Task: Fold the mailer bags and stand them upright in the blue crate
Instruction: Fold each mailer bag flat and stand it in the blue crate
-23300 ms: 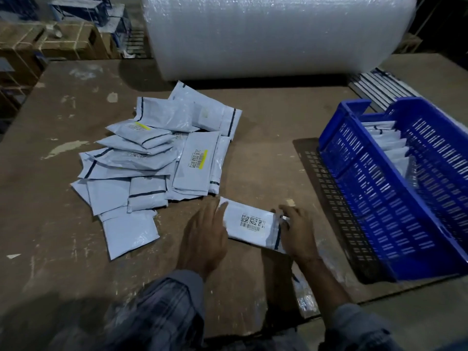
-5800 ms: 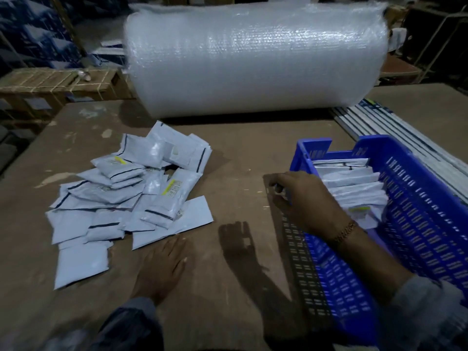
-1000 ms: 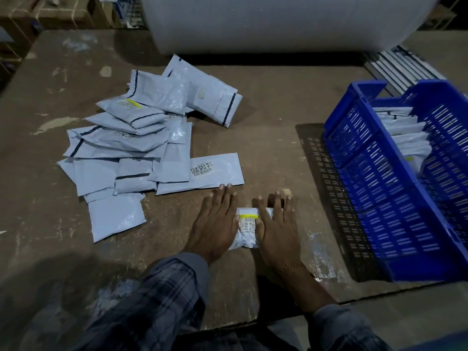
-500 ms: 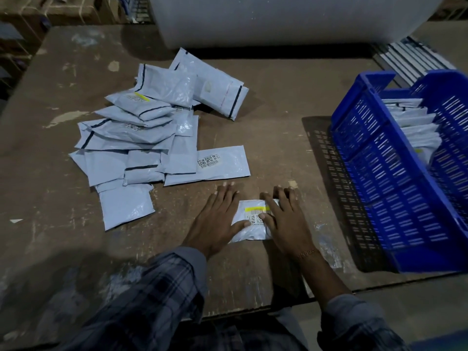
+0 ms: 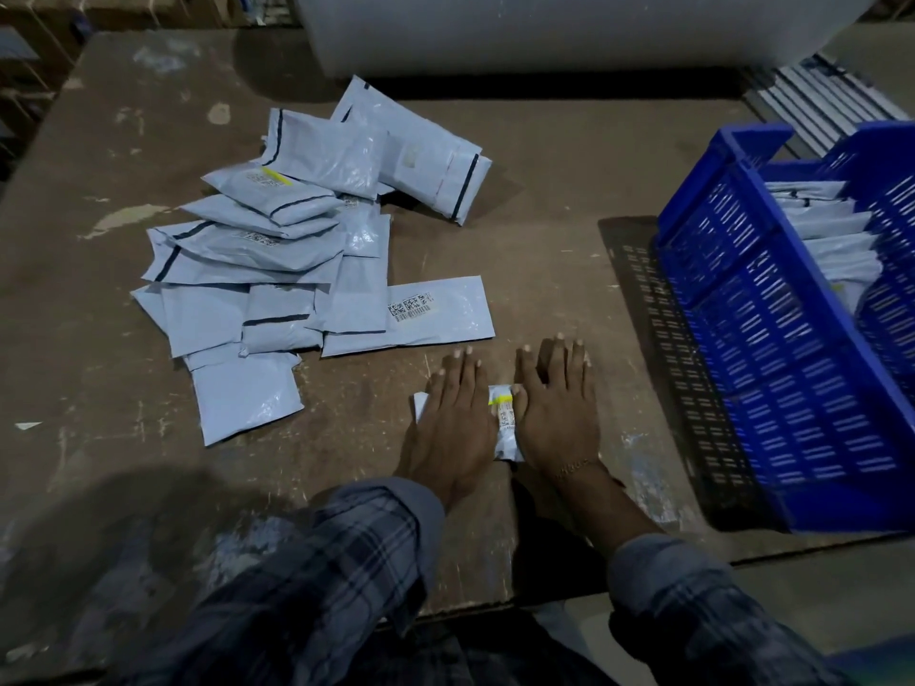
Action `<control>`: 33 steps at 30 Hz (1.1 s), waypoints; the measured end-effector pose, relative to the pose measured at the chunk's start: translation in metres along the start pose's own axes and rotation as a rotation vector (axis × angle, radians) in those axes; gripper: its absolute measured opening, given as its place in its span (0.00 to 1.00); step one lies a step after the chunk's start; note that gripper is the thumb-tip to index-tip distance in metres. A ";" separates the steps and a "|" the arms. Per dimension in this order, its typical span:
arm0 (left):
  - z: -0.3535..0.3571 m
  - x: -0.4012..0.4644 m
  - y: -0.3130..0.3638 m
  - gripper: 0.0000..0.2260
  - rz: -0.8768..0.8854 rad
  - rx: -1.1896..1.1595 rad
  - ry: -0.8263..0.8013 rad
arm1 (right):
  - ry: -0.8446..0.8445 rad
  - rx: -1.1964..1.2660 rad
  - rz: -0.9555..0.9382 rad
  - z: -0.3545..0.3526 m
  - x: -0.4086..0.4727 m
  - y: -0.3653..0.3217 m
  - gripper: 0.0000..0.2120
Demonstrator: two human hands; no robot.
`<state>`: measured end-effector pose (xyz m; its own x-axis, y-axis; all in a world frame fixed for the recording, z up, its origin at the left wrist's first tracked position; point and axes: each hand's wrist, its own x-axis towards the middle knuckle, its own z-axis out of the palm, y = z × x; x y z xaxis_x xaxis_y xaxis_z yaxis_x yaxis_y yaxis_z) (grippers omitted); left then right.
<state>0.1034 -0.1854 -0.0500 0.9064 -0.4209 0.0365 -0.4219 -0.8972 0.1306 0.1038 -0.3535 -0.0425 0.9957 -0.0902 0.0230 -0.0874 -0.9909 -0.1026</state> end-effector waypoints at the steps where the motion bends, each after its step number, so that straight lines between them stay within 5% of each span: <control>1: 0.001 0.001 0.000 0.30 0.005 0.001 0.002 | -0.012 0.009 -0.008 0.000 0.003 0.000 0.30; 20: -0.007 0.003 -0.035 0.32 0.187 0.000 -0.088 | -0.083 0.163 -0.153 -0.008 -0.017 0.017 0.32; 26: 0.002 -0.008 -0.037 0.44 -0.040 -0.410 0.009 | -0.180 0.351 -0.101 -0.025 -0.037 0.024 0.33; 30: 0.002 -0.017 -0.032 0.52 -0.212 -0.556 -0.058 | -0.201 0.317 -0.115 -0.055 -0.034 0.023 0.21; 33: -0.021 -0.007 -0.009 0.45 -0.367 -0.764 -0.032 | -0.149 0.236 -0.133 -0.086 -0.024 0.026 0.18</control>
<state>0.1012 -0.1712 -0.0307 0.9769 -0.1343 -0.1660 0.0407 -0.6460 0.7623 0.0753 -0.3859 0.0397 0.9931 0.0722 -0.0928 0.0369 -0.9408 -0.3371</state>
